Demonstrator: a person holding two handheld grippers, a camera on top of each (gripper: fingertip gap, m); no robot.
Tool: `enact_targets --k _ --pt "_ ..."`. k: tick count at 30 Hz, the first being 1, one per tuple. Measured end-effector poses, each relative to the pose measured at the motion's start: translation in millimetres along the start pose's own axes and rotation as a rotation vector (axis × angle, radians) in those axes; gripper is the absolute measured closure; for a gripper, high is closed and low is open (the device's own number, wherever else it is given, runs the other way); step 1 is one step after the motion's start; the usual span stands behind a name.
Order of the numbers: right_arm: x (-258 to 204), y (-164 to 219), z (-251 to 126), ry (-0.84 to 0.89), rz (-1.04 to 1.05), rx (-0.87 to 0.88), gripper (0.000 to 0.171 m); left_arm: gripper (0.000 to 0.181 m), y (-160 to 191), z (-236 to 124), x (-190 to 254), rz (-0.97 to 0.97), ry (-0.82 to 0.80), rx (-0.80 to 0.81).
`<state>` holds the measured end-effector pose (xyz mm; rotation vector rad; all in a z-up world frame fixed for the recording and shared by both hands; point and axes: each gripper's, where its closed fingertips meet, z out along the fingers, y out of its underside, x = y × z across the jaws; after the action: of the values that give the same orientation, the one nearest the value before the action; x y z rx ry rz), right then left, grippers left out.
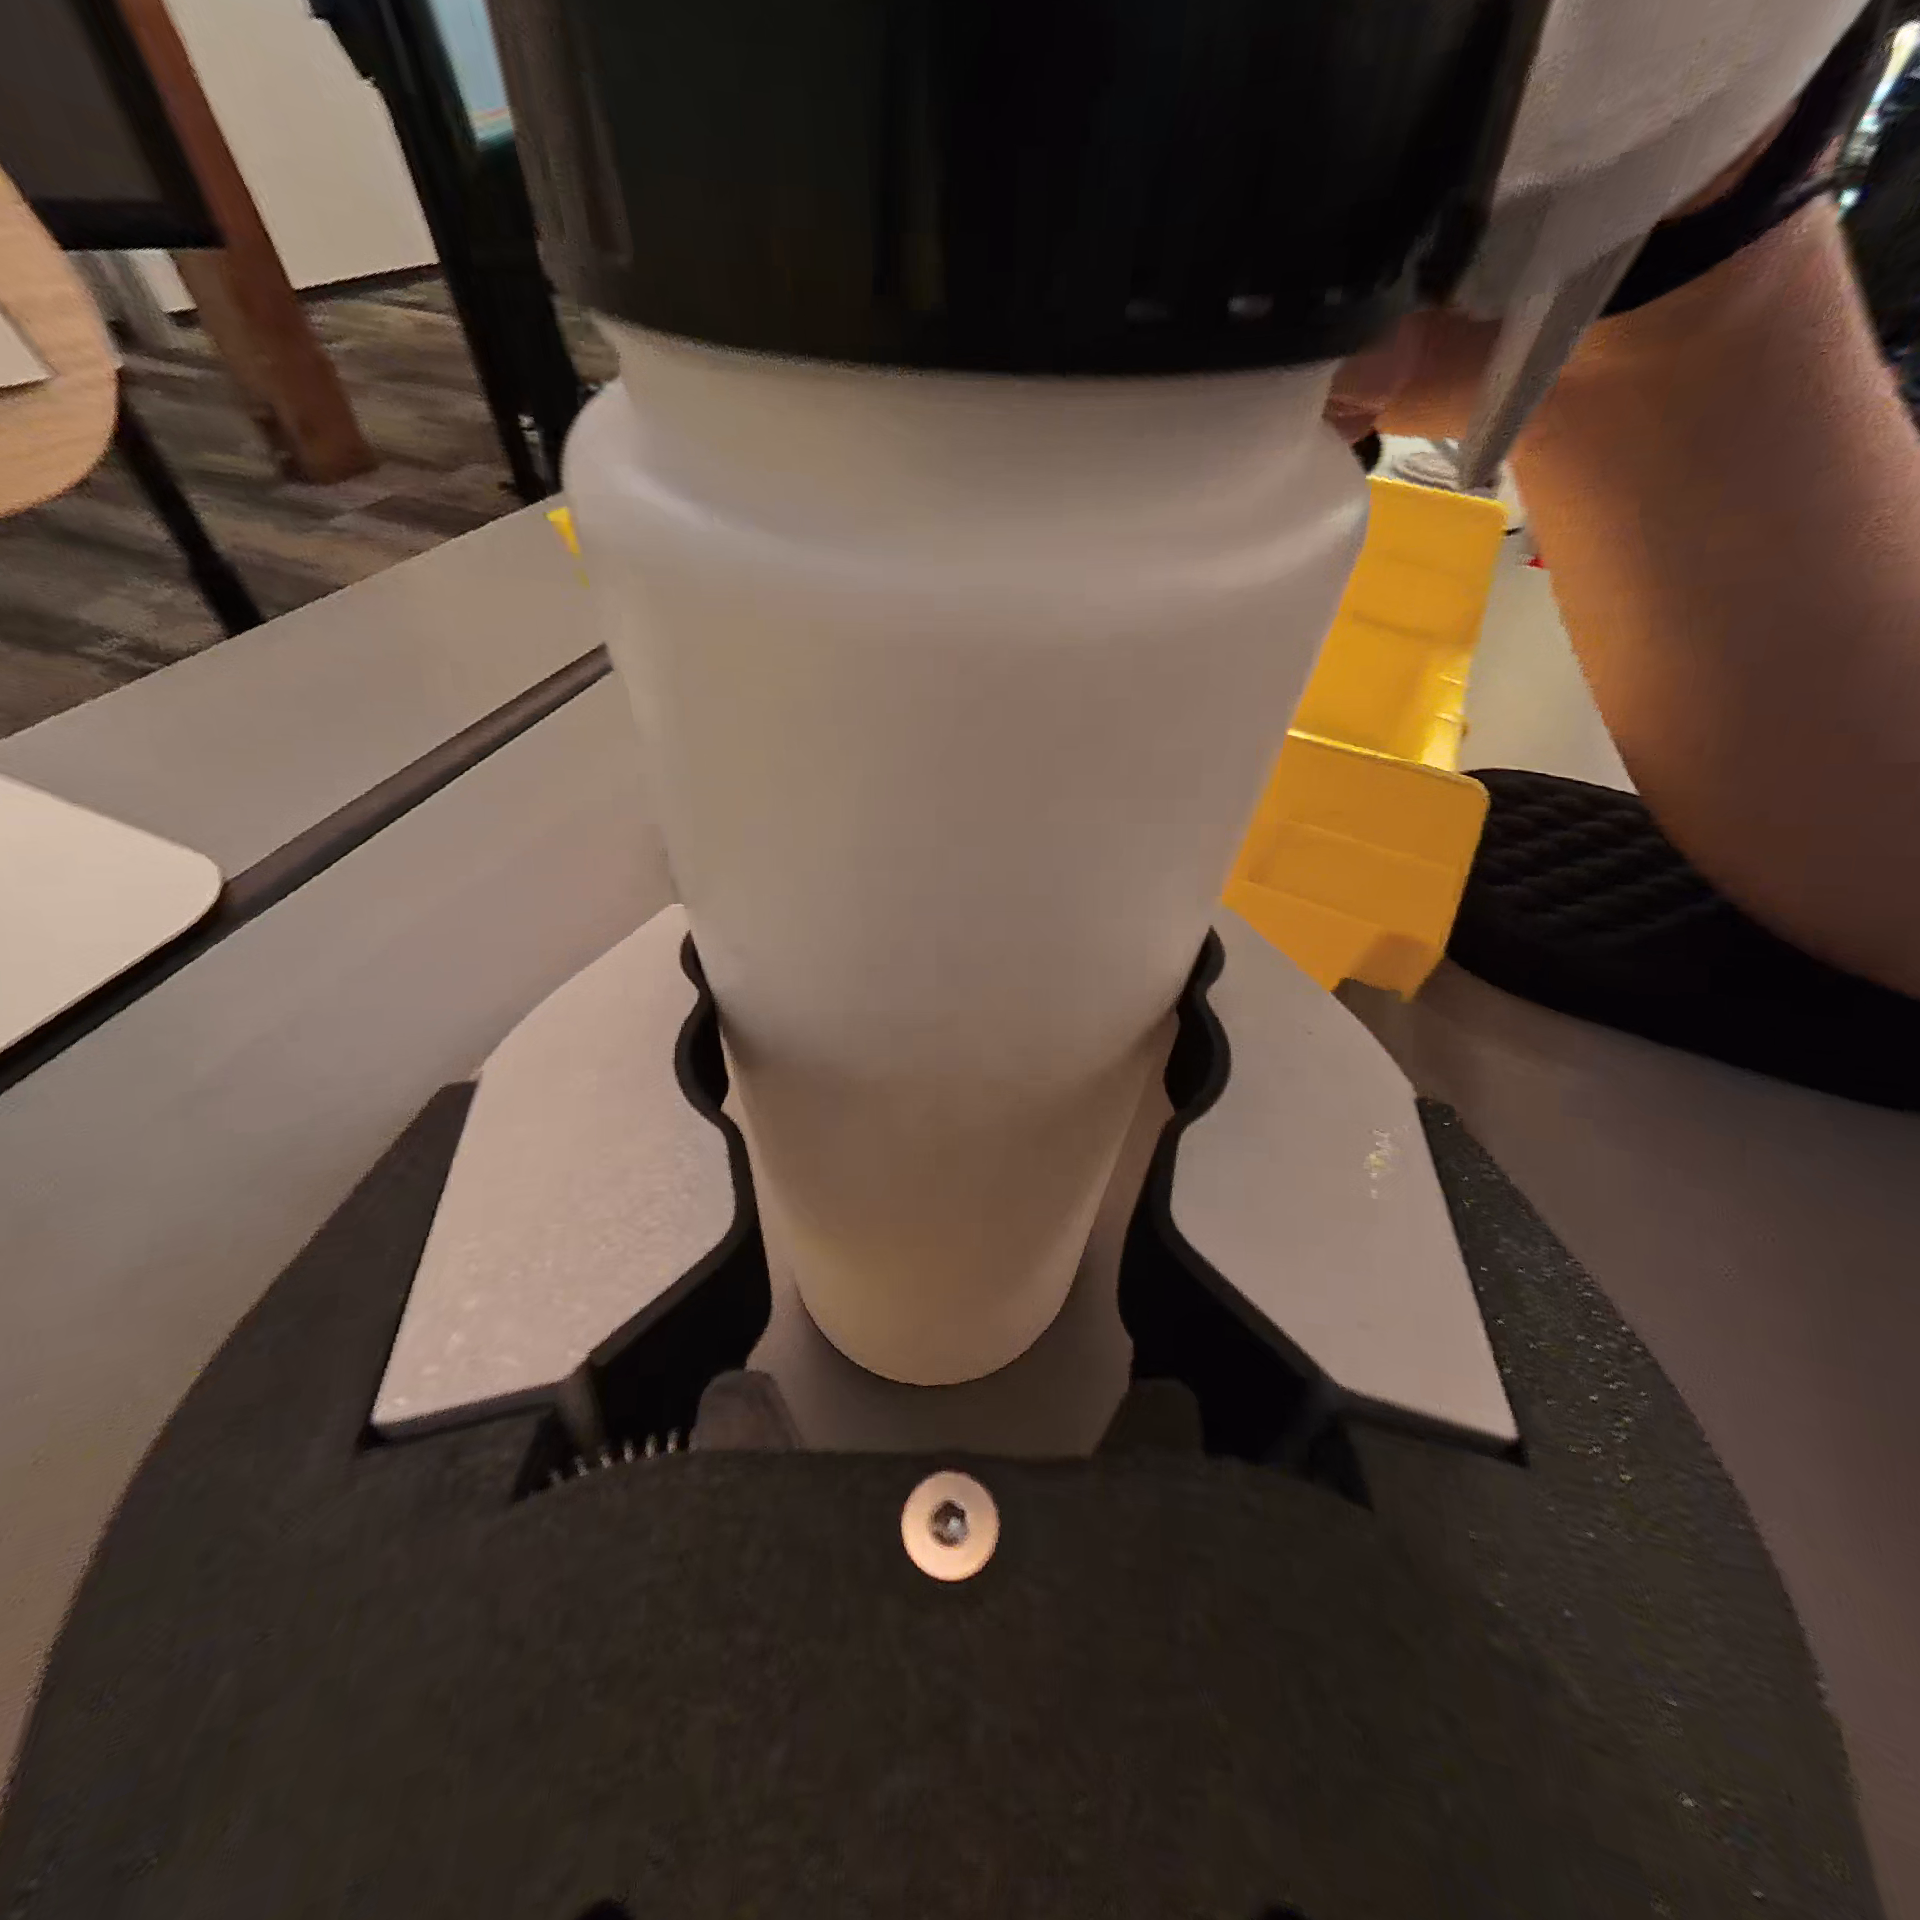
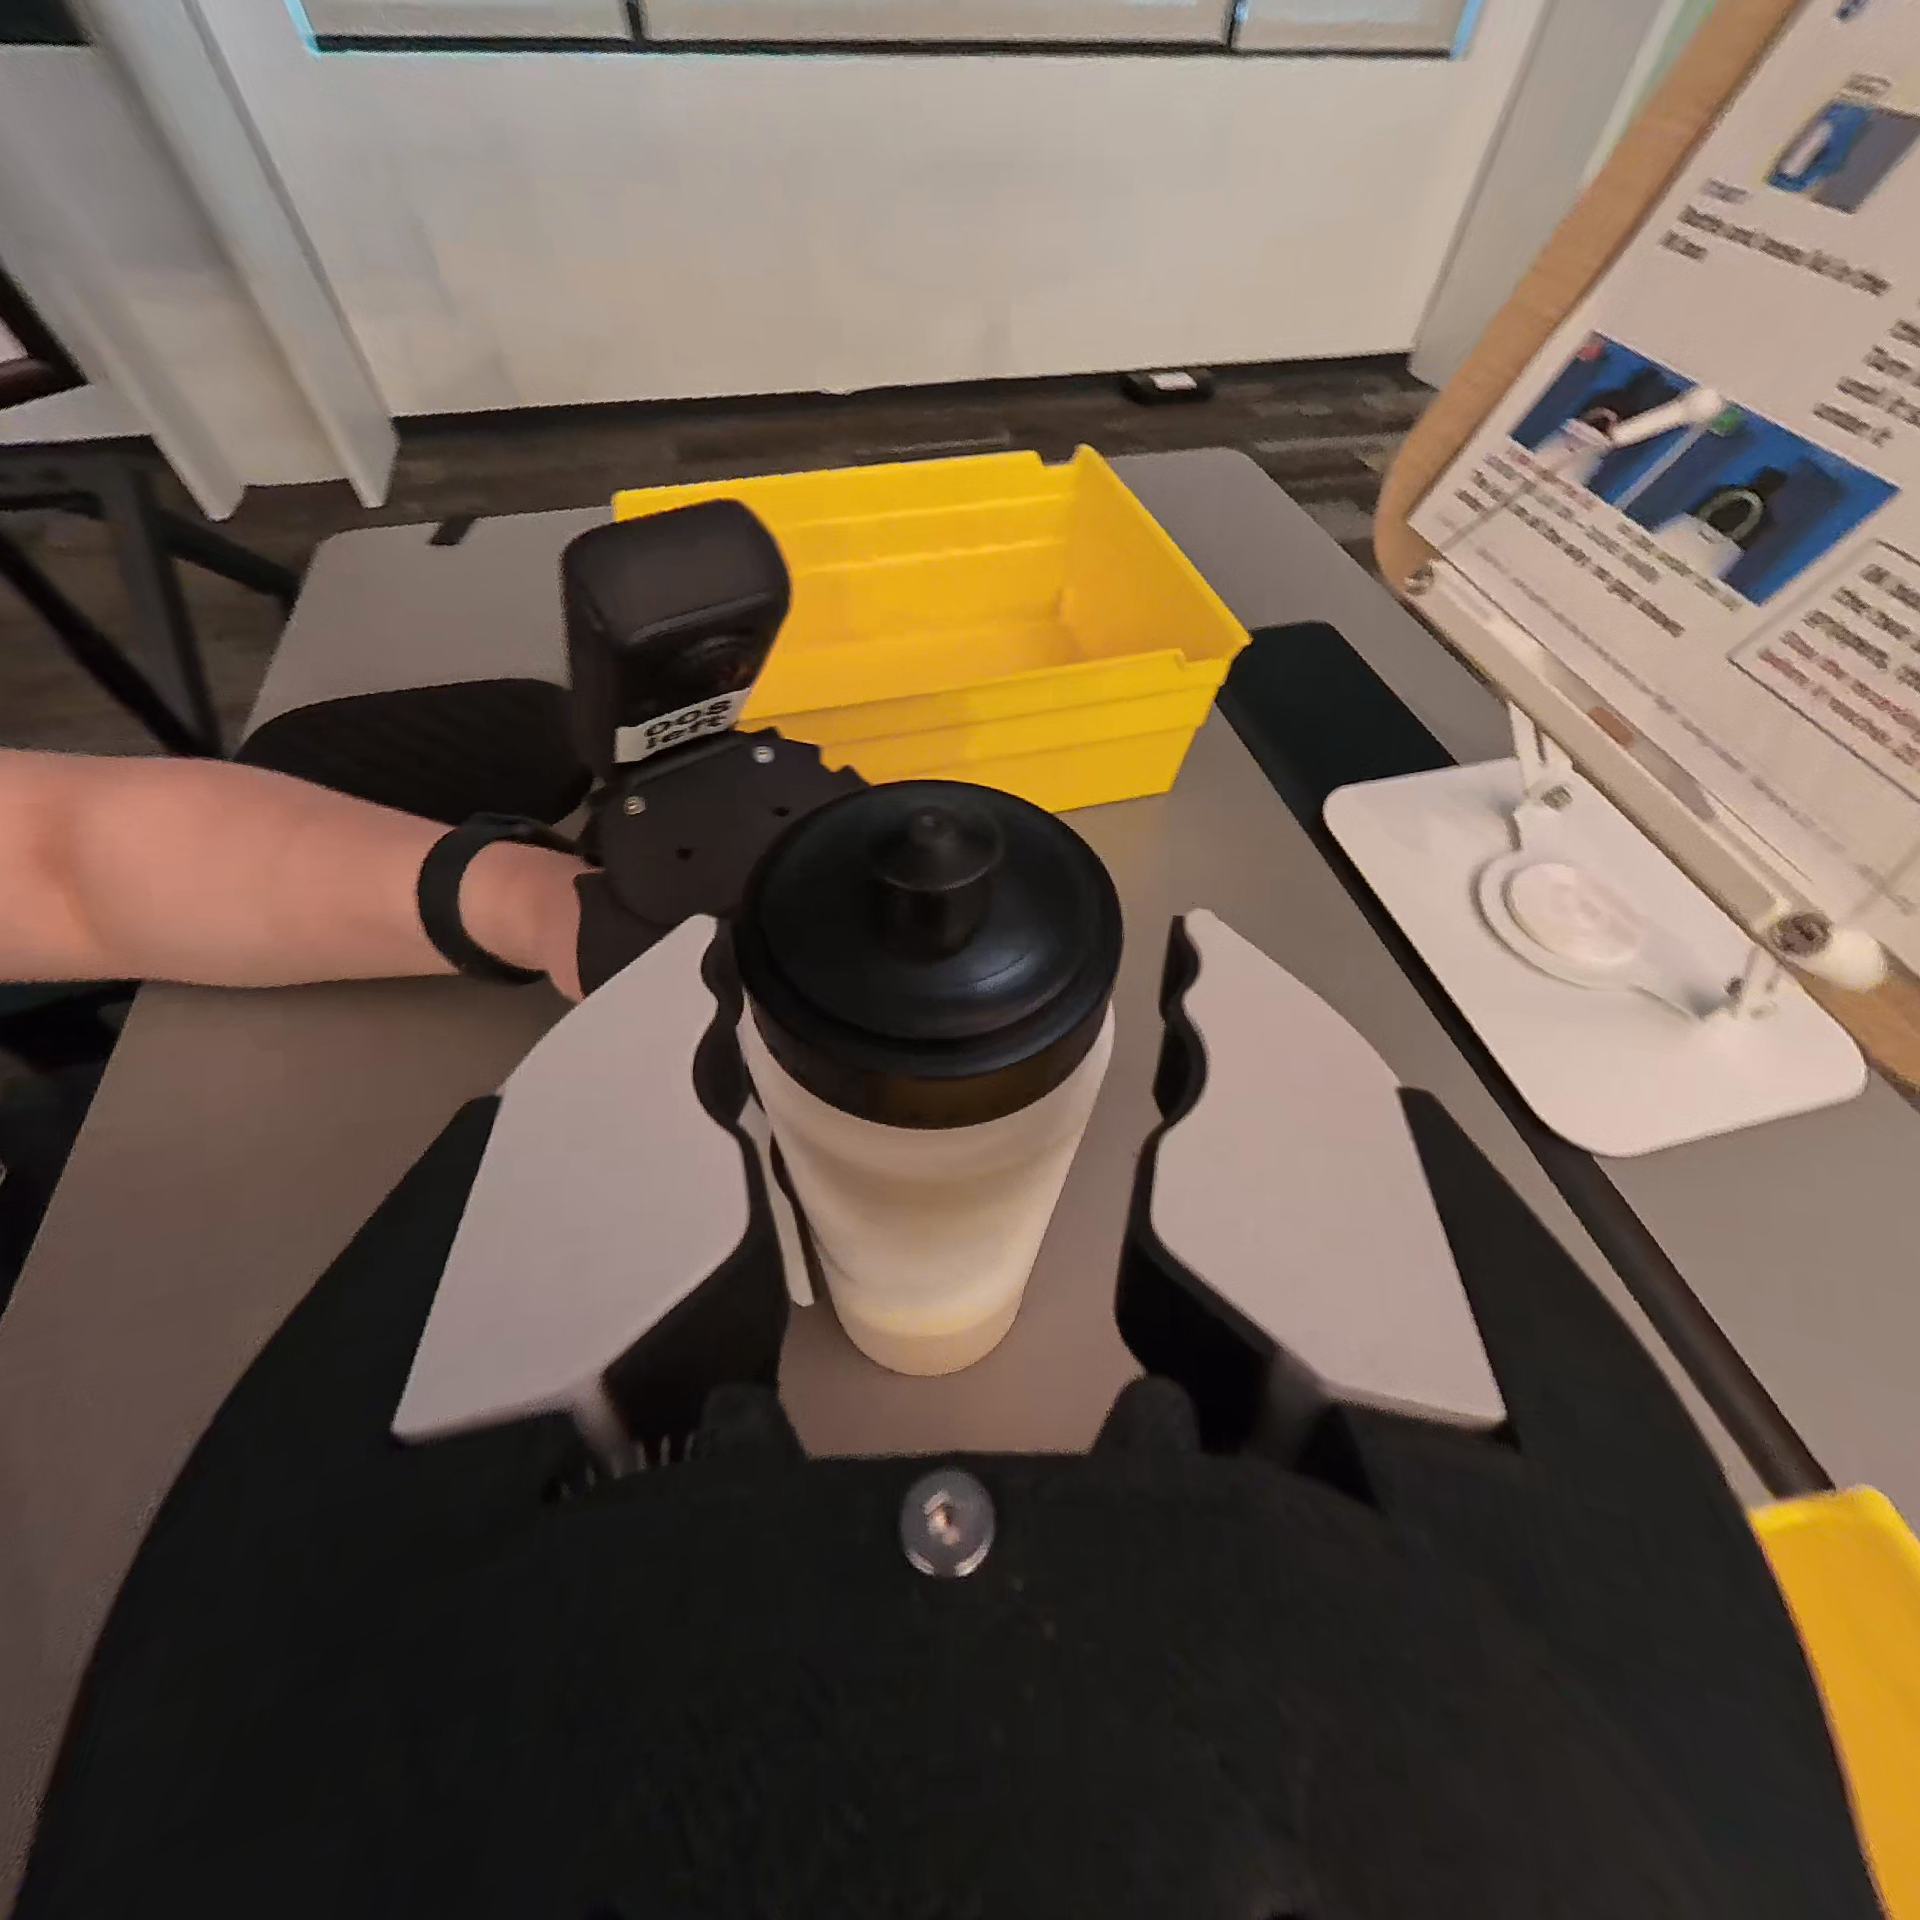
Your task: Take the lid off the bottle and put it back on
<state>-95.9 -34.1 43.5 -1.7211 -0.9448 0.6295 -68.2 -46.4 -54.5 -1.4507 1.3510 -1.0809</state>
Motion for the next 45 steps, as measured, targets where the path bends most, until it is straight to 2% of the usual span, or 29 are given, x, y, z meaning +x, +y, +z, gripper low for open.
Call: enact_targets --k 2,5,10,14,17,22,29,33,40,43,45 --pt "-5 -1 0 -0.028 -0.036 0.008 0.1 0.097 0 -1 1 0.002 0.011 0.0" --pt "-3 -2 3 -0.009 0.007 0.006 0.1 0.096 0 -1 -6 -0.017 -0.044 -0.007" --pt "13 -5 15 0.175 0.092 0.012 0.1 0.097 2 -7 -32 -0.063 -0.28 -0.041" --pt "19 -9 25 0.35 0.143 0.043 0.1 0.097 3 -13 -41 -0.108 -0.389 -0.043" --pt "19 -8 24 0.366 0.121 0.022 0.101 0.097 3 -12 -40 -0.101 -0.348 -0.044" --pt "8 -4 12 0.108 0.12 -0.002 0.092 0.097 1 -6 -25 -0.053 -0.169 -0.021" --pt "-3 -1 6 -0.017 -0.027 0.034 0.1 0.097 1 -4 -5 -0.004 0.003 -0.017" --pt "0 -3 8 0.007 0.006 0.033 0.101 0.097 1 -5 -9 -0.023 -0.034 -0.015" --pt "18 -7 23 0.276 0.112 0.042 0.1 0.097 3 -11 -38 -0.091 -0.331 -0.04" --pt "19 -8 25 0.344 0.111 0.033 0.101 0.097 3 -12 -39 -0.097 -0.335 -0.053" --pt "17 -7 23 0.299 0.078 0.008 0.101 0.097 3 -11 -37 -0.088 -0.295 -0.049"
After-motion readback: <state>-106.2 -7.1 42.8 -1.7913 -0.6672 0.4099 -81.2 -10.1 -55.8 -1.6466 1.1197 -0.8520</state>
